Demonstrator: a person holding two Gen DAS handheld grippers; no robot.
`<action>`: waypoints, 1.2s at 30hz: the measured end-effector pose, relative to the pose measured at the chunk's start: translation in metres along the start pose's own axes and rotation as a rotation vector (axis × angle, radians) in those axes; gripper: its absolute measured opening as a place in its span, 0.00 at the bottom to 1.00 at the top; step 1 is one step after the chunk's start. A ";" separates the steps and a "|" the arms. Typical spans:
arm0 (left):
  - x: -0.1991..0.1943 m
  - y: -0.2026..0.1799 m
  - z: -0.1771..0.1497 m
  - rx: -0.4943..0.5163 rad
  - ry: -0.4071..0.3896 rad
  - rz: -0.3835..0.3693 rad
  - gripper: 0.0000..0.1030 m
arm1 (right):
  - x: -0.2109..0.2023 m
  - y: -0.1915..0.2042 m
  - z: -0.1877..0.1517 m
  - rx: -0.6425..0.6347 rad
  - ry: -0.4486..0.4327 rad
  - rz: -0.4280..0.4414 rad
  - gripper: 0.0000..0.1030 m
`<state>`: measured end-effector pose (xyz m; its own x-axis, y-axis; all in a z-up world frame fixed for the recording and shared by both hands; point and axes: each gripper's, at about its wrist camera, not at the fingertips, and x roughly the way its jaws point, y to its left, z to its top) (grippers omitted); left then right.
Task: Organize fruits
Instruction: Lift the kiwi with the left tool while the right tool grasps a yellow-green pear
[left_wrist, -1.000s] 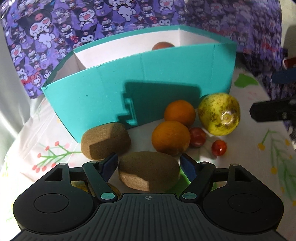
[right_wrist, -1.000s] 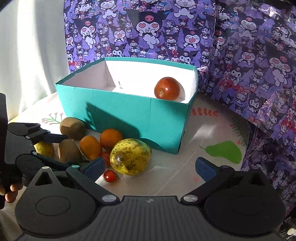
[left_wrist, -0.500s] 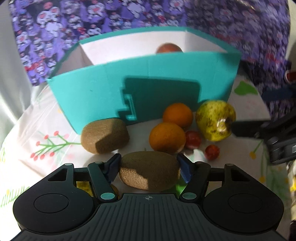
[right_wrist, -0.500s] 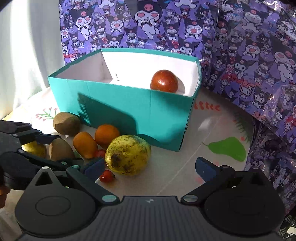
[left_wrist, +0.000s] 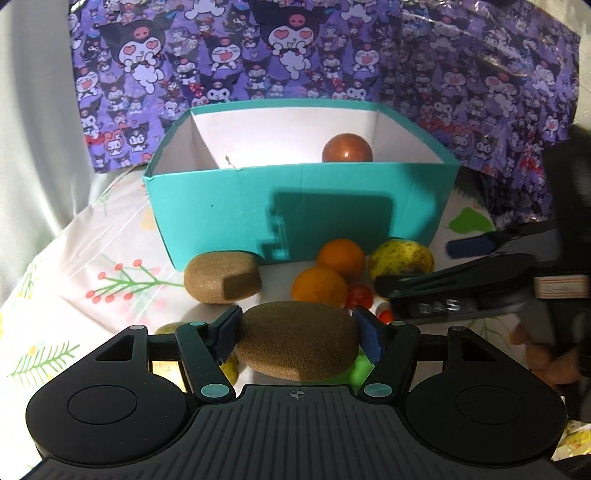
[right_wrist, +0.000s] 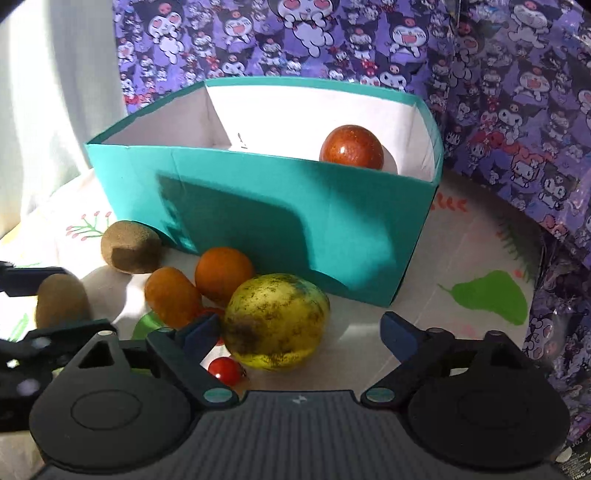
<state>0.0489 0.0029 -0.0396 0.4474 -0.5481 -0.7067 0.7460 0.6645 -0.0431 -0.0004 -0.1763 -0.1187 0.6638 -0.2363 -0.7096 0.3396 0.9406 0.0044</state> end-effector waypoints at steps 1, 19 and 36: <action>-0.001 0.000 0.000 0.002 -0.003 -0.004 0.68 | 0.004 0.000 0.000 0.016 0.012 0.003 0.85; 0.000 -0.001 0.002 -0.010 -0.003 -0.020 0.69 | 0.016 0.000 0.003 0.109 0.004 0.052 0.62; -0.030 -0.021 0.085 0.028 -0.180 0.031 0.69 | -0.040 -0.013 0.015 0.103 -0.127 0.070 0.61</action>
<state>0.0624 -0.0381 0.0426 0.5492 -0.6114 -0.5697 0.7430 0.6693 -0.0021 -0.0211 -0.1830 -0.0797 0.7648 -0.2062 -0.6103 0.3519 0.9273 0.1277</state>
